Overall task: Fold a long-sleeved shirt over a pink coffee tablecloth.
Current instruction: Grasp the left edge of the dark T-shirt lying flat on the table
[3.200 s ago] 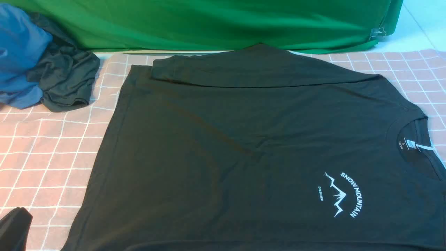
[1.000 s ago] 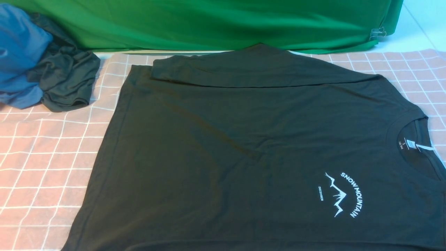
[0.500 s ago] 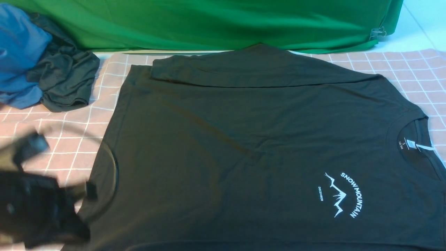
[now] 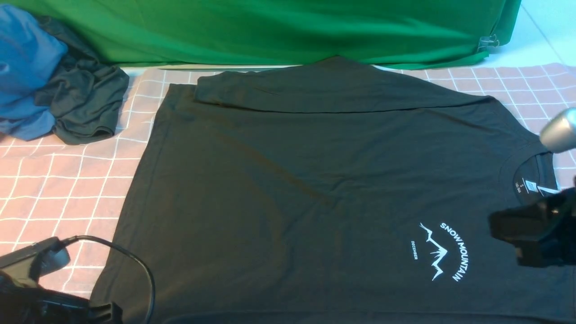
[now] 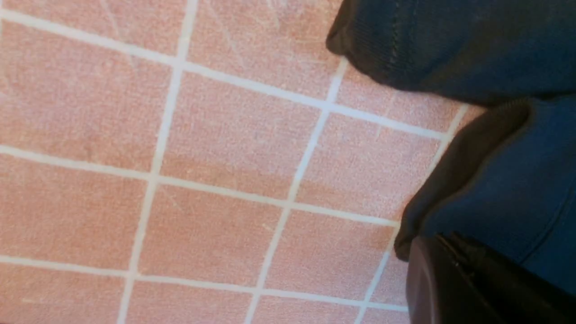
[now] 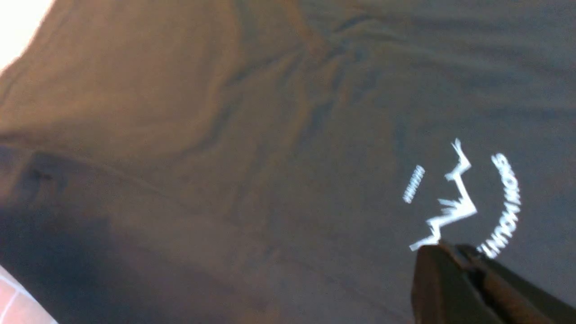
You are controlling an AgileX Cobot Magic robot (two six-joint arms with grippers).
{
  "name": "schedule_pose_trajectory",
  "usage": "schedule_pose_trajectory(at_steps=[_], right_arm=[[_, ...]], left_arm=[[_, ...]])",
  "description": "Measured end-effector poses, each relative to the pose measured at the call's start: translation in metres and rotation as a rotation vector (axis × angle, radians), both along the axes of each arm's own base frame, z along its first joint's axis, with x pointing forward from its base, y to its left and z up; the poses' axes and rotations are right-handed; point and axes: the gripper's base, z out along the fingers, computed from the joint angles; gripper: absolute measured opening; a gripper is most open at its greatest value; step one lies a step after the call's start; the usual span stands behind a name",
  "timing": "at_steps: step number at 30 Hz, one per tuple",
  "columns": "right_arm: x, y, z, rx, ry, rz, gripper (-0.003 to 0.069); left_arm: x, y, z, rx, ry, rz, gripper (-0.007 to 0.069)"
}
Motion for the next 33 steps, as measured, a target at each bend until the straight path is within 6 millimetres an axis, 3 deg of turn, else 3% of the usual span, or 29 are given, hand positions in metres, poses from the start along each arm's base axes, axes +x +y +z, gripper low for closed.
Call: schedule_pose_trajectory(at_steps=[5,11,19,27,33], right_arm=[[0.004,0.005,0.004,0.035,-0.069,0.001,0.0039],[0.005,0.007,0.006,0.045,-0.090,0.001,0.0039],[0.005,0.007,0.006,0.036,-0.104,0.013,0.0039],[0.005,0.007,0.006,0.034,-0.105,0.015,0.0038],[0.006,0.007,0.007,0.035,-0.111,0.014,0.0038]], left_arm=[[-0.005,-0.026,-0.001,0.058,0.002,-0.138,0.0013],[-0.006,-0.033,-0.002,0.254,-0.013,-0.130,0.0013],[0.012,-0.047,0.002,0.129,-0.211,-0.096,0.0060],[0.013,-0.046,0.002,0.141,-0.211,-0.083,0.0330],[0.020,-0.049,-0.013,0.159,-0.130,-0.023,0.0465]])
